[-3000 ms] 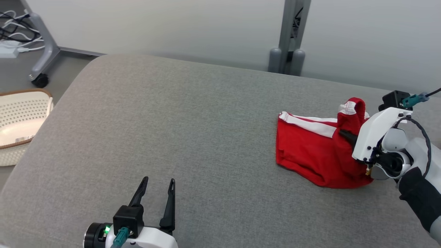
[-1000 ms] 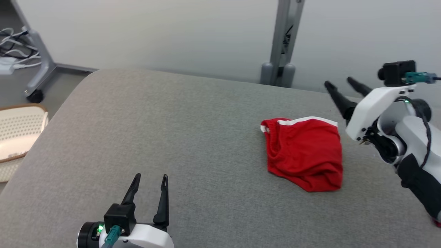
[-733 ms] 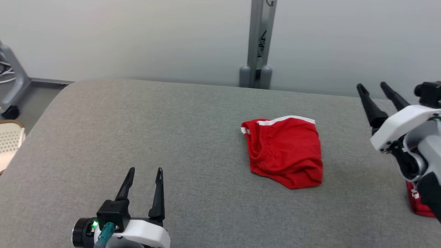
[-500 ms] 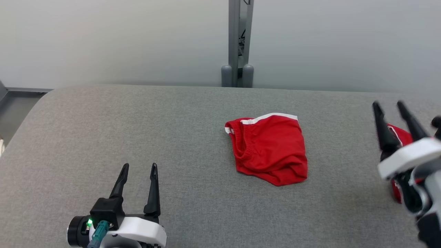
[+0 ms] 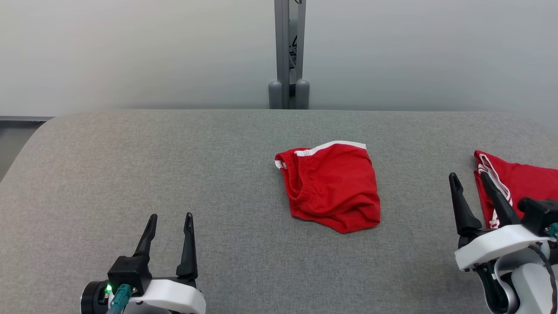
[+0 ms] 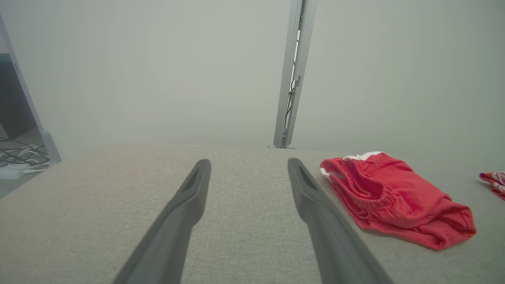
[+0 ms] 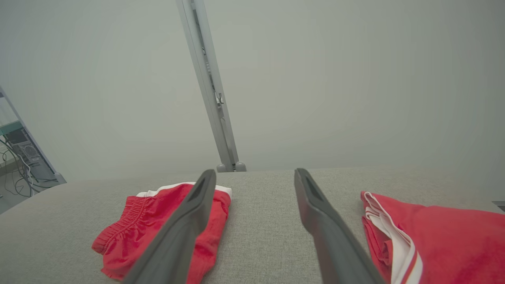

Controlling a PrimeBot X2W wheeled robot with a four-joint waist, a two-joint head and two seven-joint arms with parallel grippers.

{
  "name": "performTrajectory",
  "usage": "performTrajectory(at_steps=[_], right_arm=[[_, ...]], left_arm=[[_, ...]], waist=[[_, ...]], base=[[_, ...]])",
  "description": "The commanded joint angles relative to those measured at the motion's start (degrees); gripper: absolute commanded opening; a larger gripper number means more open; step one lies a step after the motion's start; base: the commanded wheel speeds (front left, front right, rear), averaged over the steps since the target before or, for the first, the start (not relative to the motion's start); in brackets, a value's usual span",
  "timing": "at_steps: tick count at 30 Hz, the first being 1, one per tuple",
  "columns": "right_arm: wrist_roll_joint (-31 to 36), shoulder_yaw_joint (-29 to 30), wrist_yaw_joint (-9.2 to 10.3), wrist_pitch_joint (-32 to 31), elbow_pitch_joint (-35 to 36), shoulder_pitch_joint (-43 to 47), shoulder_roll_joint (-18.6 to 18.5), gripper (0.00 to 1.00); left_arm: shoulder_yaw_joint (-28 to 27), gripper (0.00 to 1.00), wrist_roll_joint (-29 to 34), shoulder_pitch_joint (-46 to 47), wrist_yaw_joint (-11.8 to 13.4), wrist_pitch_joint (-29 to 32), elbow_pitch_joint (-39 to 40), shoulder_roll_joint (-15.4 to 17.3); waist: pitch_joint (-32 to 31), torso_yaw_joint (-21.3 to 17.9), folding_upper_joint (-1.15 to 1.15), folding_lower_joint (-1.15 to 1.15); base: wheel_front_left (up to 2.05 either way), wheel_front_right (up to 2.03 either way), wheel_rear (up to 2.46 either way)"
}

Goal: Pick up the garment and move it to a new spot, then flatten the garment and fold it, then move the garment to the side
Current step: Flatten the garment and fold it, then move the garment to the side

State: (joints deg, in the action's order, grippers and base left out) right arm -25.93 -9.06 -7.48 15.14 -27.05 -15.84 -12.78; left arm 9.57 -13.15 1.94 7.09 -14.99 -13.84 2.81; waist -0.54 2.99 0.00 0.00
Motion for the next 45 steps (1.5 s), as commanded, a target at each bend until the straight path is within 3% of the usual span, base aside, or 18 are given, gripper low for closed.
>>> performTrajectory(at_steps=[1,7,17,18,20,29,36,45], right_arm=[[0.37,0.35,-0.03,0.01,-0.38,0.66,0.11,1.0],[-2.38,-2.13,-0.03,-0.69,-3.28,-0.82,-0.69,1.0],[-23.56,-8.16,-0.03,-14.75,-5.9,-8.1,-4.12,1.0],[-28.84,-7.93,-0.03,-17.85,-6.66,-9.27,-4.0,1.0],[-32.56,-8.43,-0.03,-21.18,-7.83,-10.63,-5.36,1.0],[-42.61,-8.57,-0.03,-29.08,-12.89,-15.9,-7.16,1.0],[-47.03,-10.12,-0.03,-34.05,-15.52,-19.13,-8.32,1.0],[-48.36,-15.26,-0.03,-37.19,-16.17,-20.88,-7.08,1.0]], left_arm=[[-0.14,1.0,0.17,0.14,-0.31,-0.17,-0.17,0.23],[1.2,1.0,0.34,0.83,-0.6,-0.17,-0.27,0.22],[3.27,1.0,0.31,3.1,0.06,-0.17,0.39,0.23],[3.69,1.0,0.62,3.77,0.24,-0.17,0.32,0.24],[4.07,1.0,0.65,4.19,0.52,-0.17,0.53,0.24],[5.34,1.0,0.72,6.33,1.55,-0.17,1.55,0.19],[6.91,1.0,0.01,7.47,2.45,-0.17,2.51,0.21],[8.35,1.0,-0.44,9.02,3.04,-0.17,2.46,0.22]], waist=[[0.04,0.22,0.0,0.0],[1.24,1.58,0.0,0.0],[6.81,5.72,0.0,0.0],[7.73,6.61,0.0,0.0],[8.75,7.66,0.0,0.0],[12.6,11.49,0.0,0.0],[15.34,13.82,0.0,0.0],[17.15,14.83,0.0,0.0]], base=[[0.0,0.0,0.0],[0.0,0.0,0.0],[0.0,0.0,0.0],[0.0,0.0,0.0],[0.0,0.0,0.0],[0.0,0.0,0.0],[0.0,0.0,0.0],[0.0,0.0,0.0]])
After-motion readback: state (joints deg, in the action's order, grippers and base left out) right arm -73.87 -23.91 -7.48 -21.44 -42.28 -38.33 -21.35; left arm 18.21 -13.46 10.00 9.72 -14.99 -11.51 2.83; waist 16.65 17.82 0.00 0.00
